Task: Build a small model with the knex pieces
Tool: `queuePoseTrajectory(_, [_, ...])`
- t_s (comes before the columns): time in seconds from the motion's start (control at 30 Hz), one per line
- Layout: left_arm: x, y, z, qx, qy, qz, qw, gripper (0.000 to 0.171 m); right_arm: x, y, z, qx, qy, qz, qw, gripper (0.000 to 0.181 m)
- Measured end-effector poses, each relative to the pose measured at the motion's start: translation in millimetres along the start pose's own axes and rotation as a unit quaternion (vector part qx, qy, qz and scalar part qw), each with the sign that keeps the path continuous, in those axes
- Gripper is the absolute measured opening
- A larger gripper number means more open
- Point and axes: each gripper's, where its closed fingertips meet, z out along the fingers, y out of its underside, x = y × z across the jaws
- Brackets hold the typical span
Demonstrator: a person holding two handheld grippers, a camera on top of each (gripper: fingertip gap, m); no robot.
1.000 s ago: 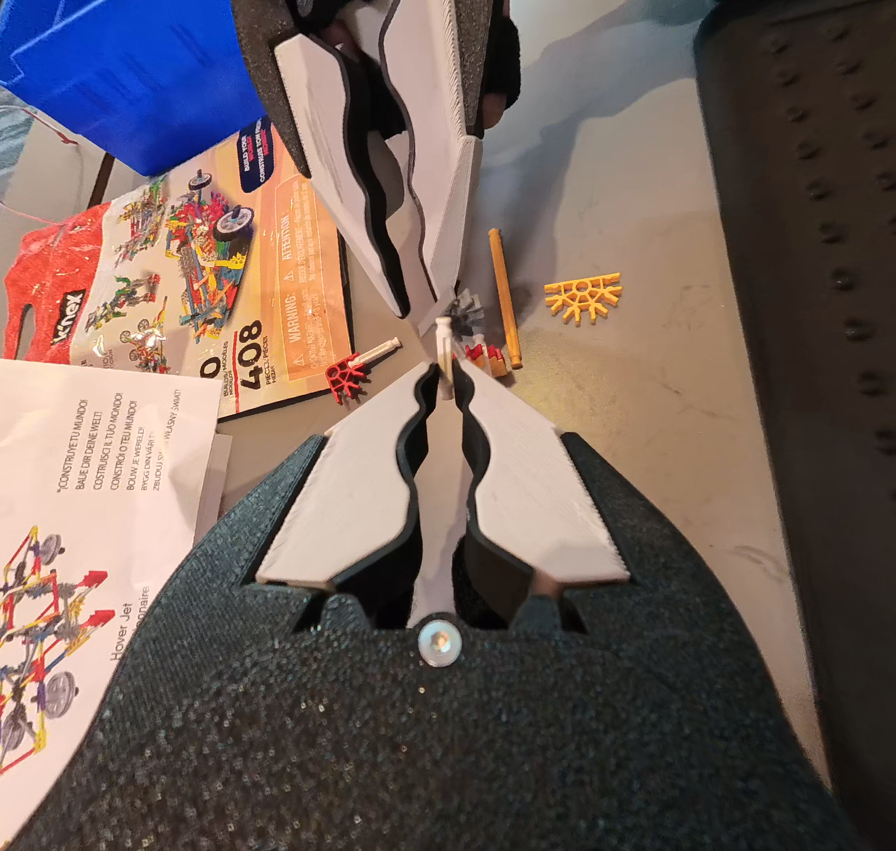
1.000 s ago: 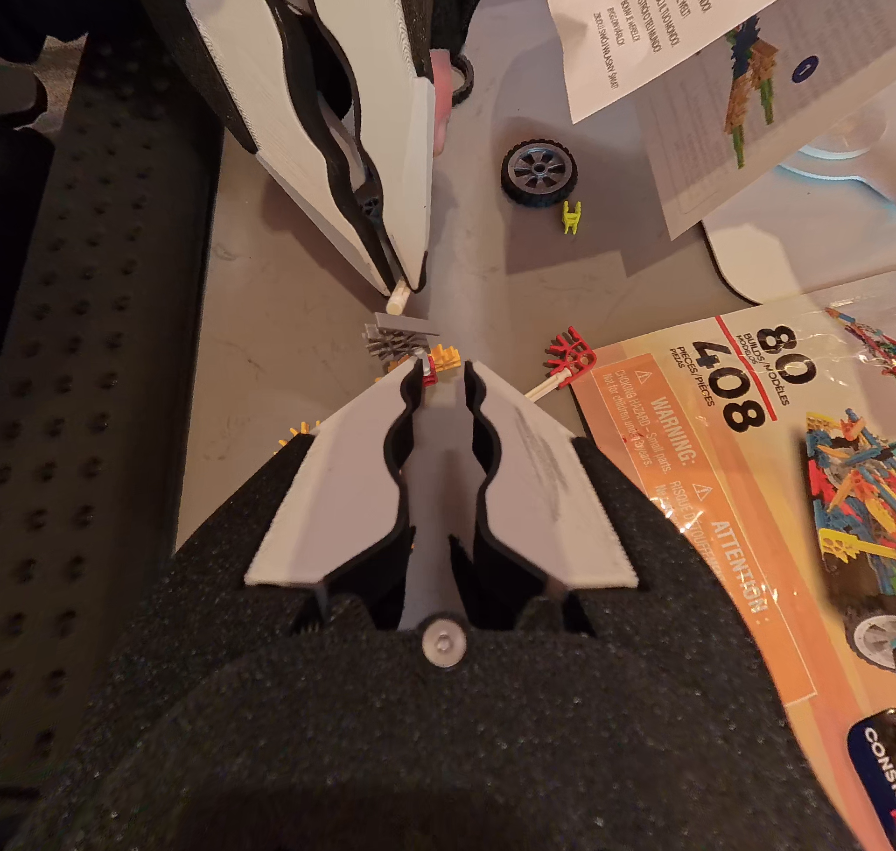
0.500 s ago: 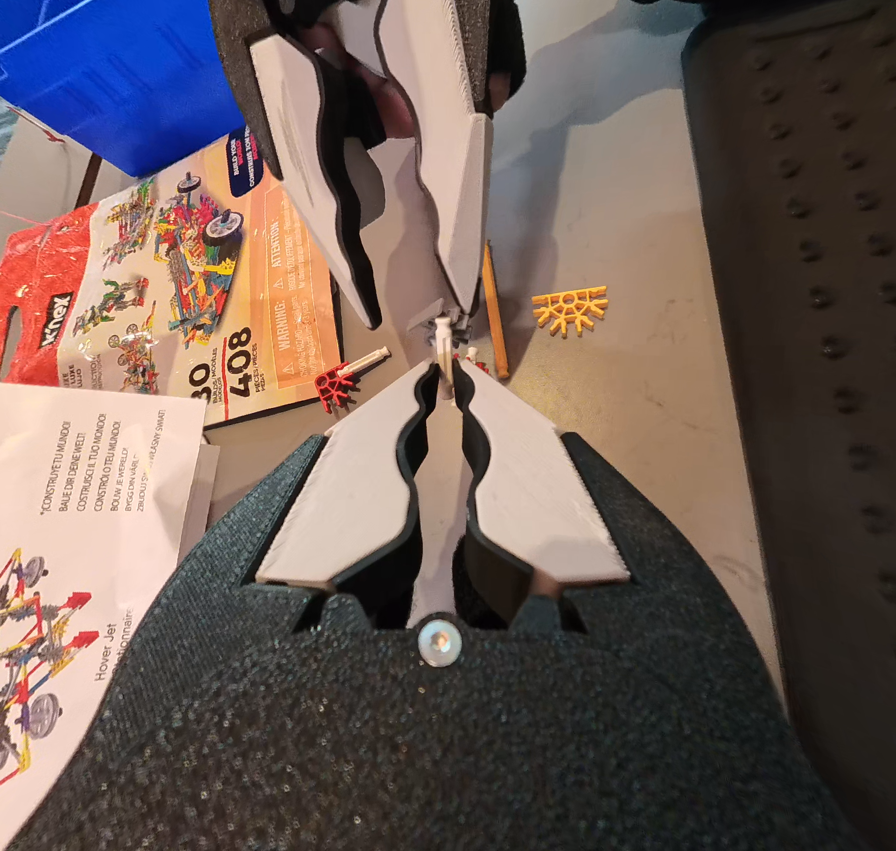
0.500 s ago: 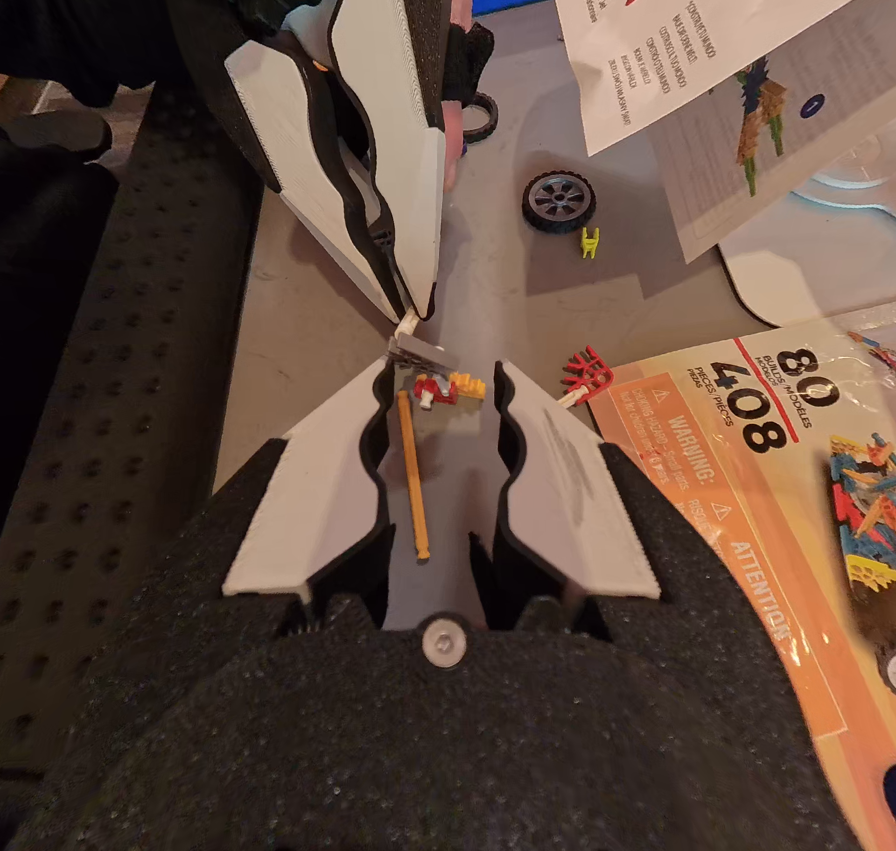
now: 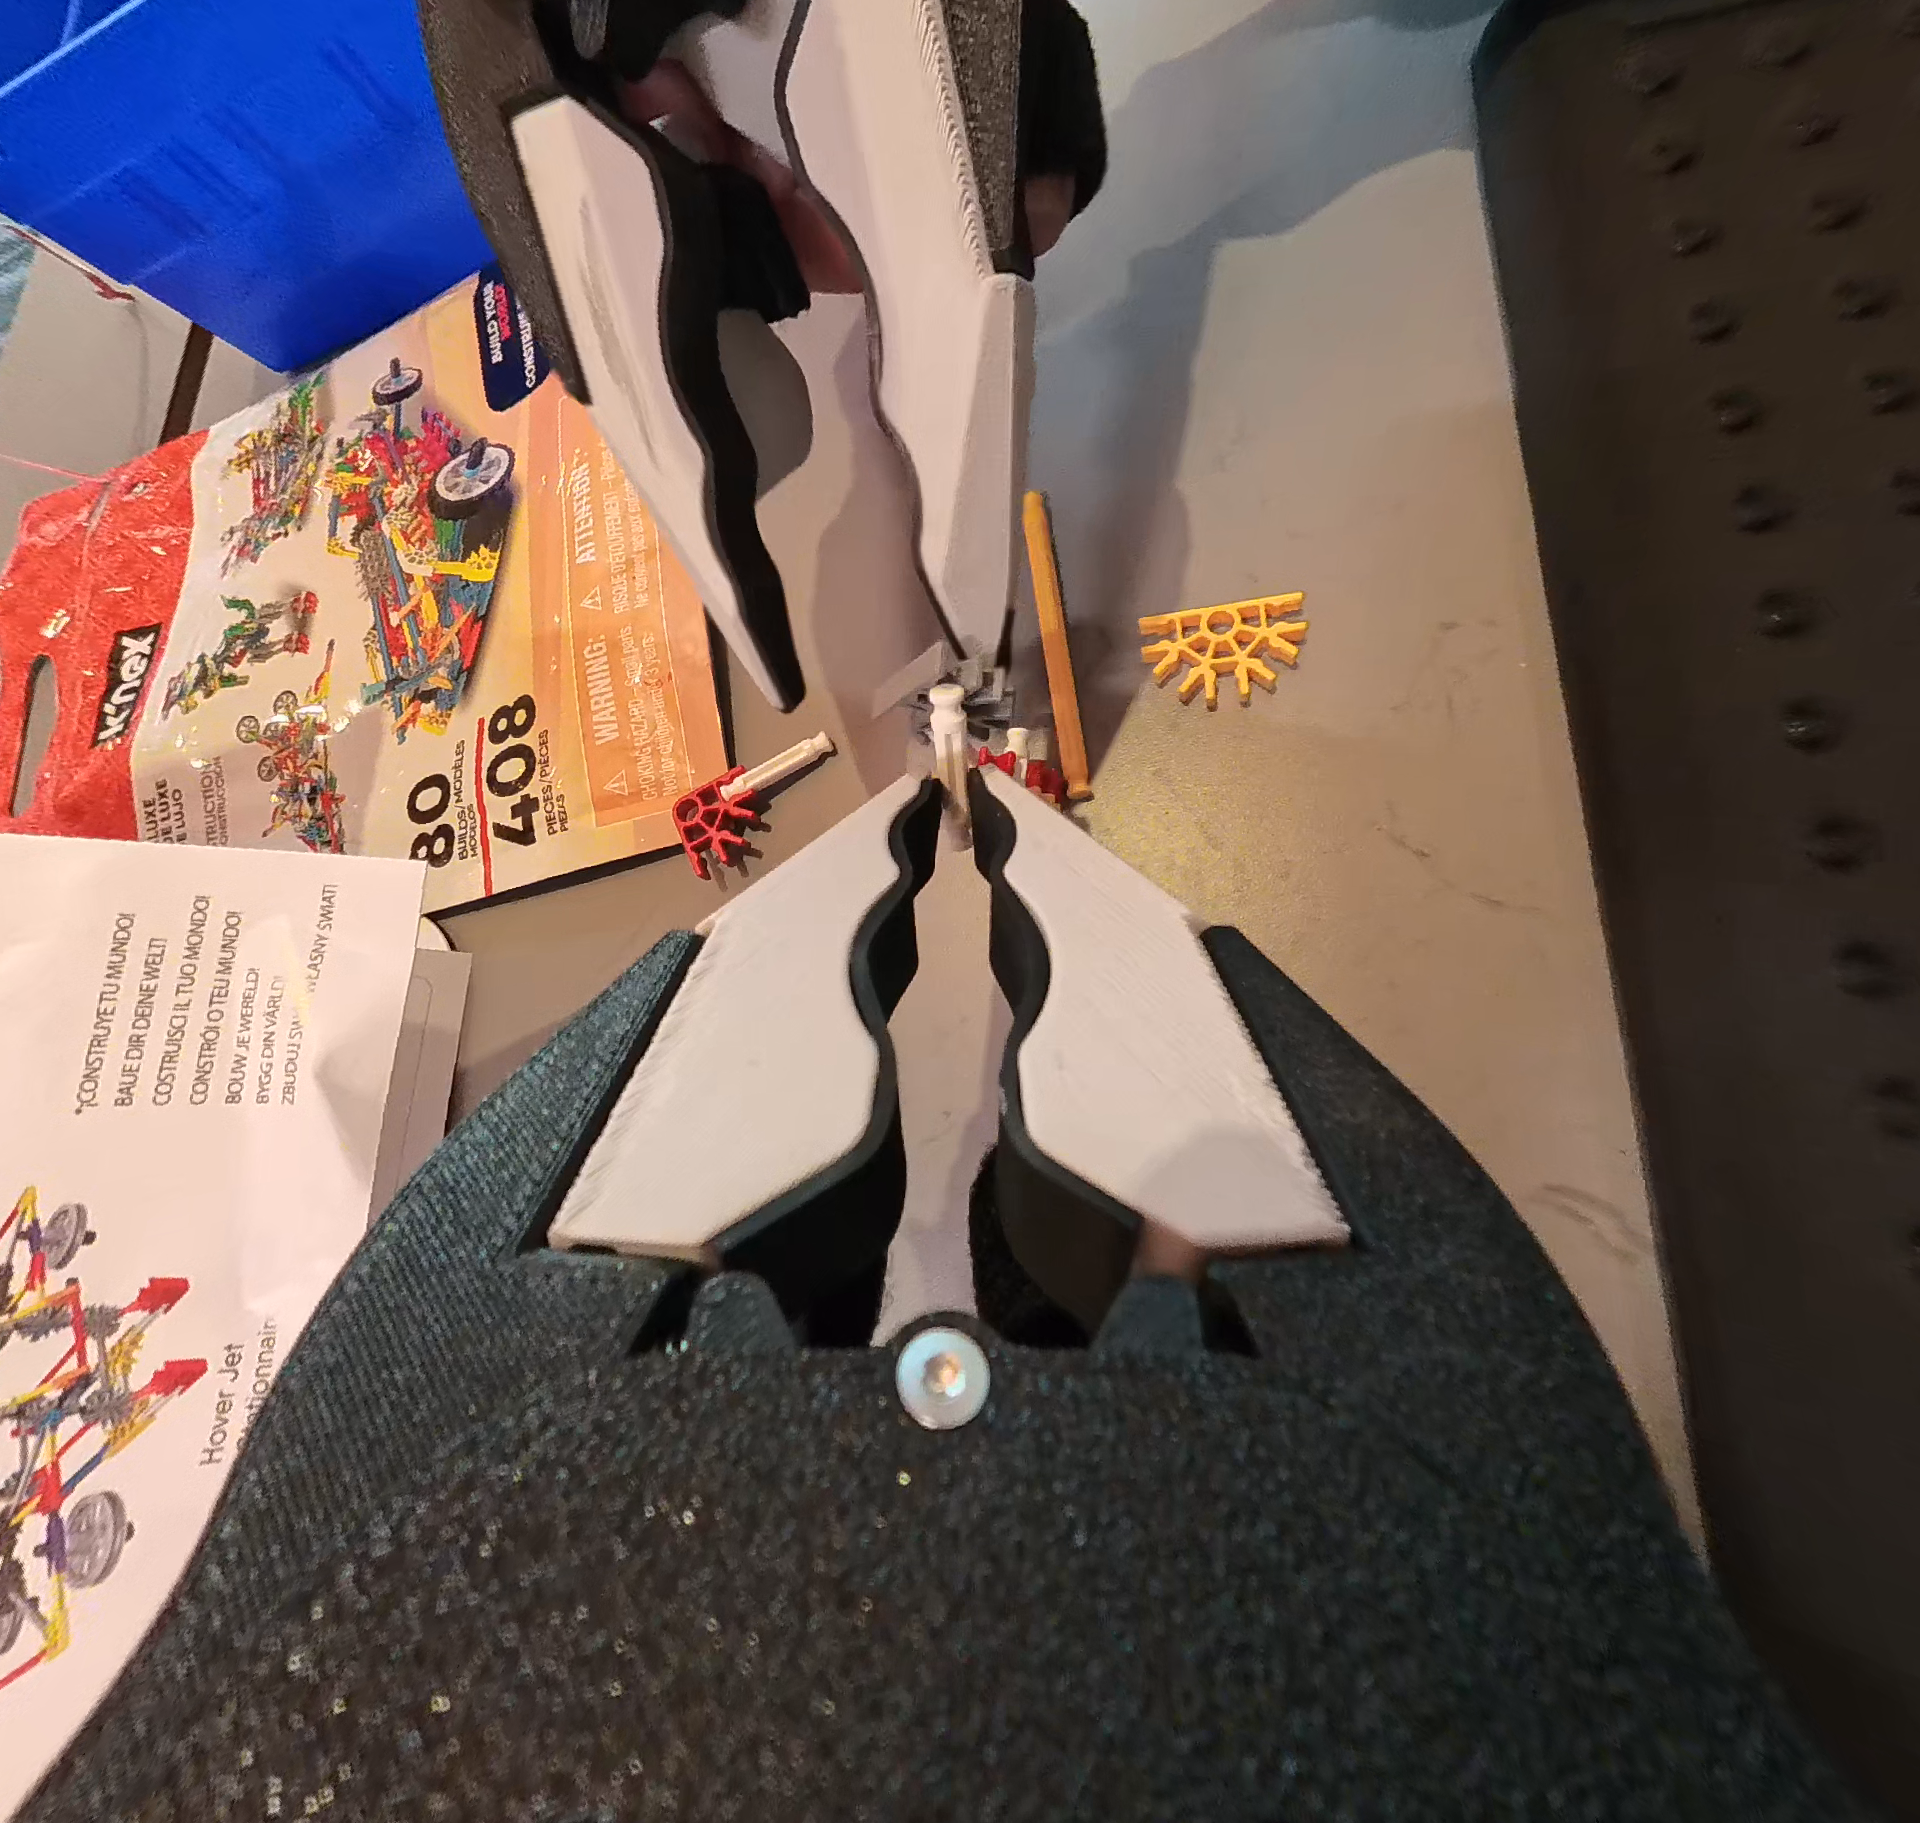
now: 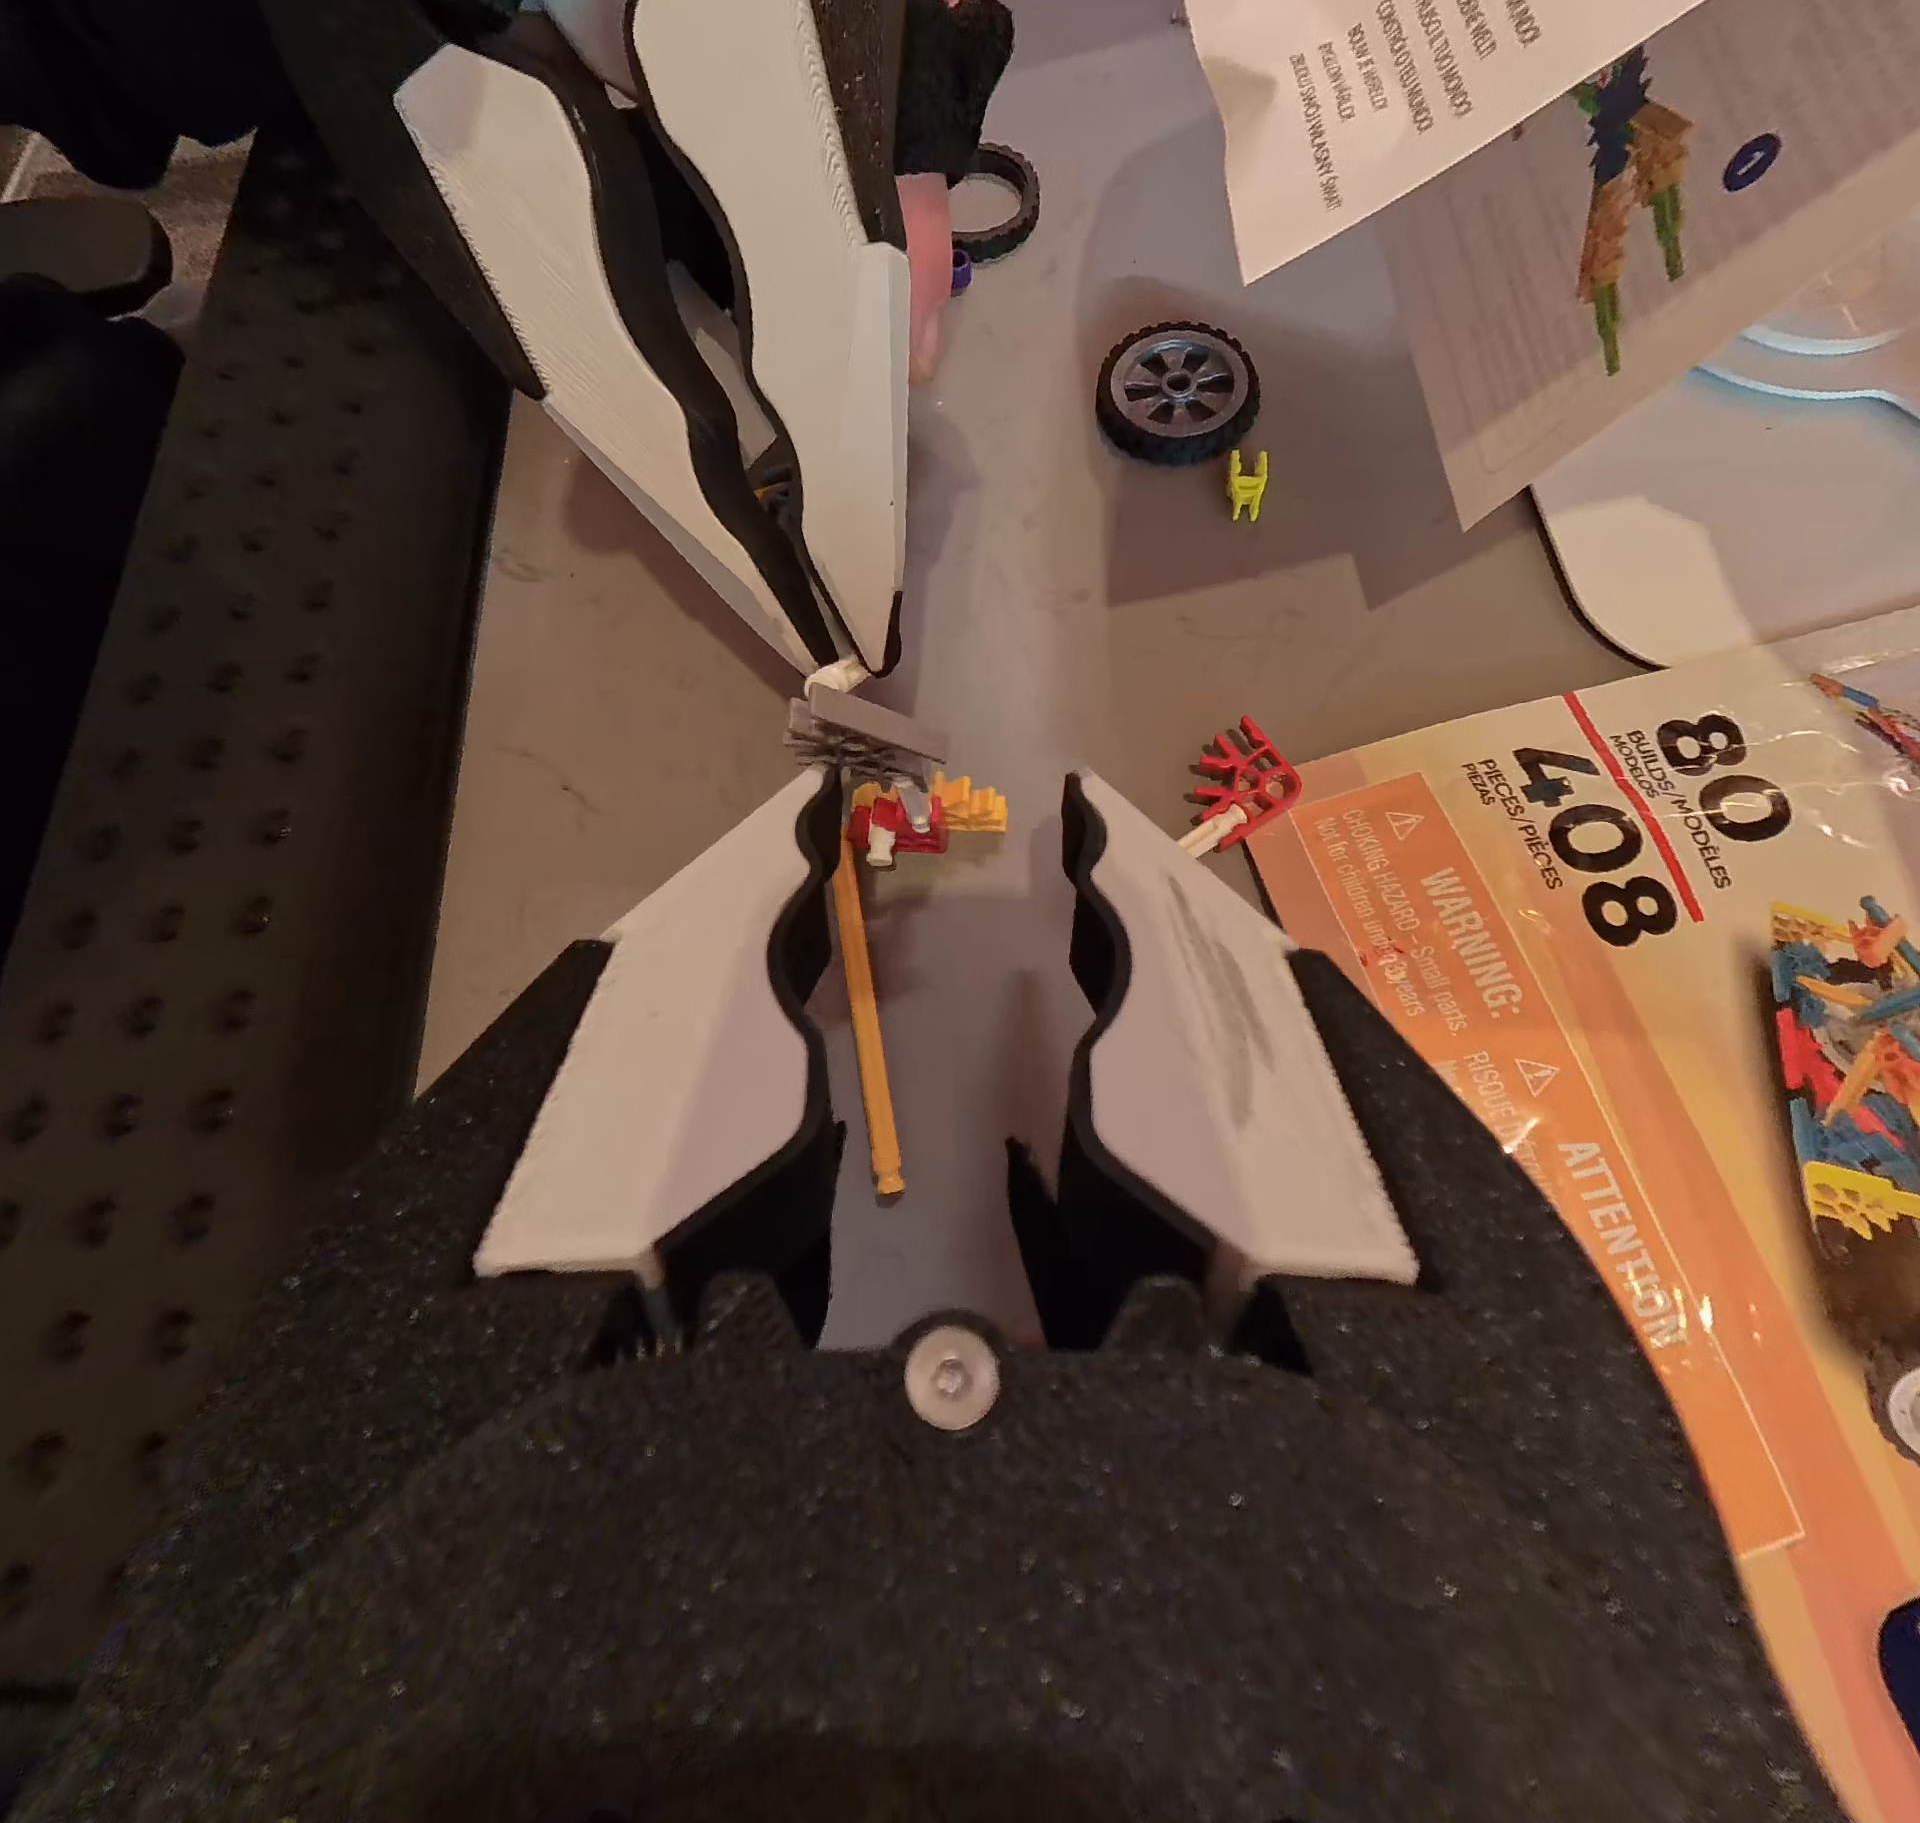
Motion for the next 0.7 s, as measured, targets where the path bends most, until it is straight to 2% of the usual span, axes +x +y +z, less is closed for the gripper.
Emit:
queuePoseTrajectory(0.4, [-0.3,8.1,-0.7,-0.015,0.005,0.003,1.000,0.005,8.6,2.1,1.2,-0.008,0.023,0.004,1.000,0.041])
queuePoseTrajectory(0.53, [-3.6,31.9,2.4,-0.063,0.004,0.006,0.998,0.005,14.0,3.8,-0.1,-0.009,0.034,0.010,0.999,0.041])
queuePoseTrajectory(0.7, [-2.2,57.7,11.3,-0.118,0.009,0.013,0.993,0.004,34.3,18.6,2.7,-0.041,0.076,0.039,0.995,0.031])
